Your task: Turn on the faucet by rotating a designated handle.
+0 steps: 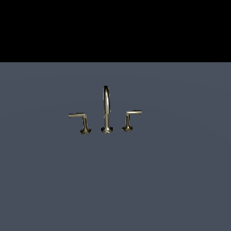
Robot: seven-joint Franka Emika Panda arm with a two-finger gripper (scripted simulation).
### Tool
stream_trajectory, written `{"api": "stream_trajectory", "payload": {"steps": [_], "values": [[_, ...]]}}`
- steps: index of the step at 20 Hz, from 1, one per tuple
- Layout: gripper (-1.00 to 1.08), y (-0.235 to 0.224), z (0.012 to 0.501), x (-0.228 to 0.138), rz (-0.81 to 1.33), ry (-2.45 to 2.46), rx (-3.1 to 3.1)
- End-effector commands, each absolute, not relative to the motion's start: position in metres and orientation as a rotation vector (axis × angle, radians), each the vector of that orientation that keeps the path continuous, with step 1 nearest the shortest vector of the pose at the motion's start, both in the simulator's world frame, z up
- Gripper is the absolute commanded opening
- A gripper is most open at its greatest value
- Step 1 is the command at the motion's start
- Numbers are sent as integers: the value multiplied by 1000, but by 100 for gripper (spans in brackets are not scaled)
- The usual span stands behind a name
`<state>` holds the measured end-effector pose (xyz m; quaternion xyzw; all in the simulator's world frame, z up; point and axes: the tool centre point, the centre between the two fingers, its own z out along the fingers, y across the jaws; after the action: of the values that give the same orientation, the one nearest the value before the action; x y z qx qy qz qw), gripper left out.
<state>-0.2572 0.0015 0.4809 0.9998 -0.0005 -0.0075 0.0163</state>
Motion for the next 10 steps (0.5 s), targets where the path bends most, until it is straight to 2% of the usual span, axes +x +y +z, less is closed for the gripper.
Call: {"api": "stream_trajectory", "payload": {"steps": [1, 10], "values": [[-100, 1, 481, -257, -23, -2, 3109], [-100, 11, 470, -254, -23, -64, 3109]]}}
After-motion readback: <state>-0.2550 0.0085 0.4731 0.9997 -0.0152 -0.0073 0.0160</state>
